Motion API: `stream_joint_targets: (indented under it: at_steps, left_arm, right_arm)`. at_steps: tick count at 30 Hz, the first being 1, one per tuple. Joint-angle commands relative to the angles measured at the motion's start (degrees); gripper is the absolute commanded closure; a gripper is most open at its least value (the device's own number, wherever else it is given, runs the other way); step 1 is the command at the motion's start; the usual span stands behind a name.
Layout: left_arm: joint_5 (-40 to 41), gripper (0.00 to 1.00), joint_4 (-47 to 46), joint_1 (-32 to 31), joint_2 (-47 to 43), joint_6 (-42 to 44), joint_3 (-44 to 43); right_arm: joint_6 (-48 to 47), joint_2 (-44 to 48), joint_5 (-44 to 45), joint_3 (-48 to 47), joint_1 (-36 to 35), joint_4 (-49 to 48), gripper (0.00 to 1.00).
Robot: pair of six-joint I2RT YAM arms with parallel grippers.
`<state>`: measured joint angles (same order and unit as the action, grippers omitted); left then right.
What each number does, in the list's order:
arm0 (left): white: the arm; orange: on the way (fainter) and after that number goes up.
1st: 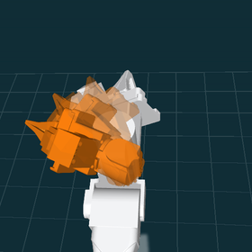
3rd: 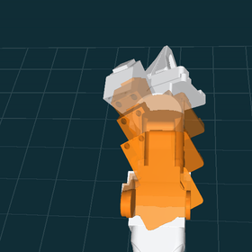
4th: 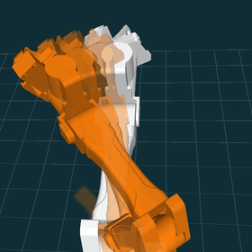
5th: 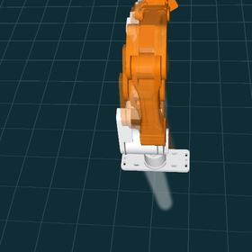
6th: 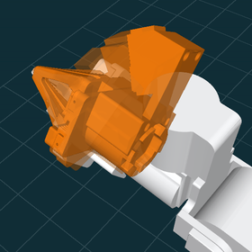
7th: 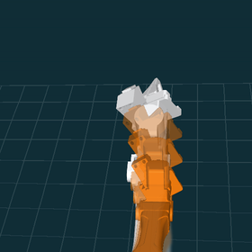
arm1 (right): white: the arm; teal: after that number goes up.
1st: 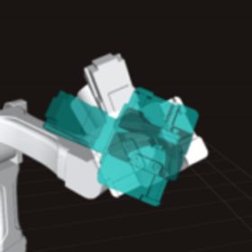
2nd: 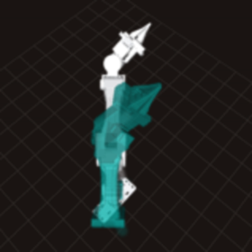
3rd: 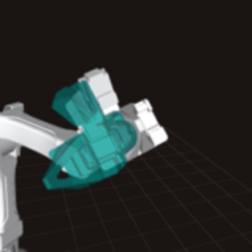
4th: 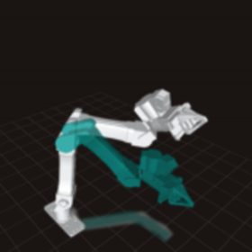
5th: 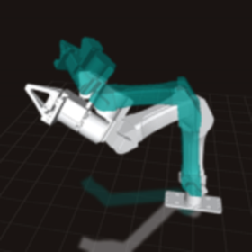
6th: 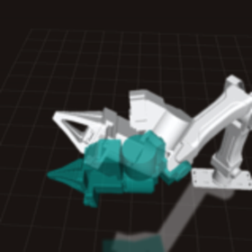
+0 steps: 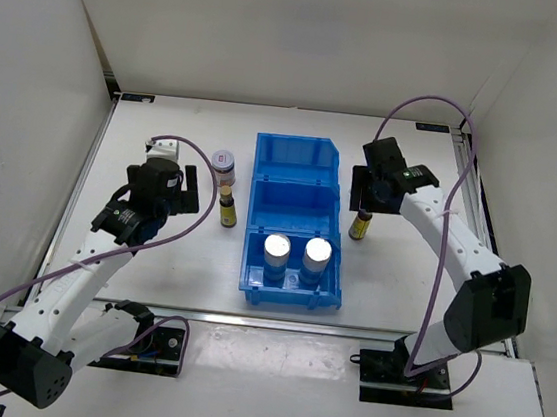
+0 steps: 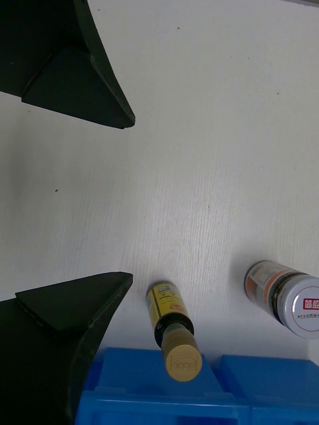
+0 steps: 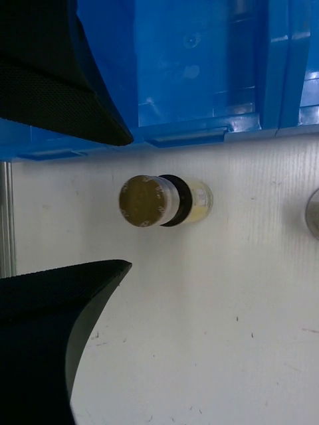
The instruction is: Organize the condiment bottles
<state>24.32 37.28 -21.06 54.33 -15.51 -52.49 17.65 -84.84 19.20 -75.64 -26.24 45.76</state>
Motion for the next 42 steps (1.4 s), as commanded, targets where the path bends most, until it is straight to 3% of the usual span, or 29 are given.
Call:
stream_joint_targets:
  at_steps: [1,16,27,35,42]
  left_arm:
    - [-1.29,0.0,-1.15,0.4,-0.27,0.21,-0.16]
    - [-1.29,0.0,-1.15,0.4,-0.27,0.21,-0.68]
    - [-1.29,0.0,-1.15,0.4,0.25,0.21,-0.68]
    - [-1.82,0.0,-1.15,0.4,0.78,0.21,-0.68]
    - [-1.82,0.0,-1.15,0.4,0.78,0.21,-0.68]
  right_arm:
    - [-1.39,-1.29,-4.43,-2.24,1.89,-3.3,0.28]
    - [-1.92,-7.18,-7.86,-3.29,4.71,-4.36,0.6]
    - [-3.67,-1.21,-4.79,-10.22,2.95,0.12,0.99]
    - [-4.91,-1.21,-3.56,-18.14,-4.95,2.05,1.0]
    - [-4.91,-7.44,-4.61,-20.43,-9.27,-0.66,1.0]
